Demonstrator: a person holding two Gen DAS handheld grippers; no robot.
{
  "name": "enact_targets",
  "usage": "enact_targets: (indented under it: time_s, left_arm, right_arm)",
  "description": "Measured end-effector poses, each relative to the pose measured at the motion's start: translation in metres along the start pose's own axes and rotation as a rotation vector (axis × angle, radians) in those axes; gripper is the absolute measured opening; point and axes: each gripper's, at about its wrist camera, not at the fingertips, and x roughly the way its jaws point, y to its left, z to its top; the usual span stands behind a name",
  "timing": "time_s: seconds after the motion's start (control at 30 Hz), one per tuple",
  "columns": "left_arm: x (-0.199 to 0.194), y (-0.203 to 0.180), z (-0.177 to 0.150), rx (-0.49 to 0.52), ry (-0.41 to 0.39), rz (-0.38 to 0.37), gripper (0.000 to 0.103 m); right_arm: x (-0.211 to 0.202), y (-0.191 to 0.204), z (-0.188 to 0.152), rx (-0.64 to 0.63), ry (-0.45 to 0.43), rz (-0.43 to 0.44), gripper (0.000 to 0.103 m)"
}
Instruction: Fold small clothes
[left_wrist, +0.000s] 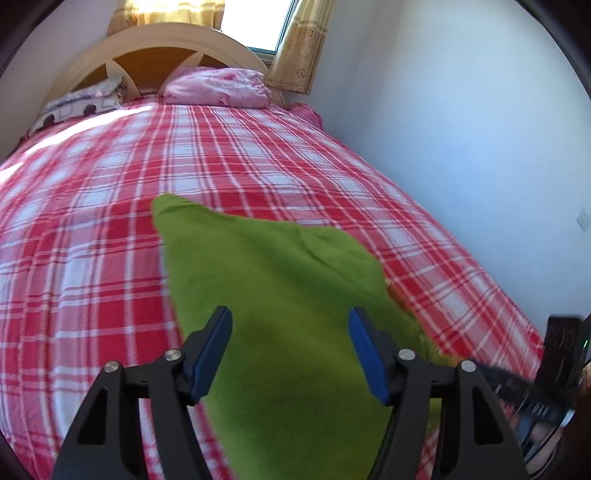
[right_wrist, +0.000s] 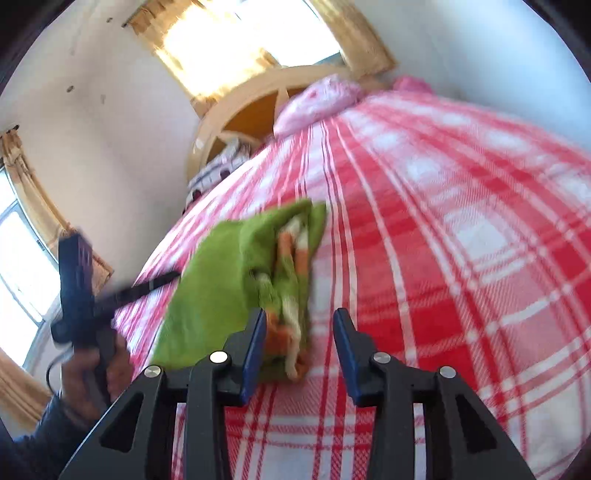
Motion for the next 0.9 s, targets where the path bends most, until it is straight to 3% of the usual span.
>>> enact_targets:
  time_s: [0.07, 0.17, 0.3, 0.37, 0.4, 0.47, 0.57, 0.67, 0.73, 0.8, 0.9]
  left_arm:
    - [-0.012, 0.006, -0.021, 0.035, -0.019, 0.055, 0.069]
    - [-0.015, 0.009, -0.043, 0.067, -0.030, 0.115, 0.070]
    - [-0.012, 0.005, -0.064, 0.092, -0.002, 0.099, 0.074]
    - [-0.009, 0.003, -0.069, 0.097, -0.003, 0.090, 0.076]
    - [-0.007, 0.003, -0.070, 0.102, 0.001, 0.091, 0.079]
    - [-0.004, 0.005, -0.073, 0.101, 0.010, 0.098, 0.081]
    - [-0.004, 0.013, -0.075, 0.056, 0.016, 0.065, 0.088]
    - [-0.003, 0.017, -0.076, 0.035, 0.025, 0.027, 0.090]
    - [0.000, 0.013, -0.076, 0.048, 0.038, 0.027, 0.090]
    - [-0.002, 0.007, -0.073, 0.073, 0.041, 0.051, 0.090]
    - [-0.018, 0.003, -0.058, 0.091, -0.040, 0.103, 0.091]
  right_arm:
    - [-0.001, 0.020, 0.009, -0.072, -0.035, -0.004, 0.039]
    - [0.021, 0.055, 0.019, -0.191, 0.012, 0.012, 0.039]
    - [0.081, 0.067, 0.039, -0.216, 0.141, -0.043, 0.039]
    - [0.113, 0.061, 0.041, -0.246, 0.205, -0.130, 0.037]
    - [0.123, 0.054, 0.041, -0.221, 0.225, -0.125, 0.014]
    - [0.120, 0.050, 0.039, -0.206, 0.228, -0.096, 0.014]
    - [0.091, 0.051, 0.040, -0.221, 0.137, -0.110, 0.013]
    - [0.103, 0.039, 0.034, -0.215, 0.187, -0.177, 0.014]
    - [0.116, 0.028, 0.030, -0.192, 0.219, -0.194, 0.018]
    - [0.110, 0.029, 0.035, -0.183, 0.186, -0.206, 0.034]
    - [0.092, 0.055, 0.042, -0.254, 0.101, -0.252, 0.036]
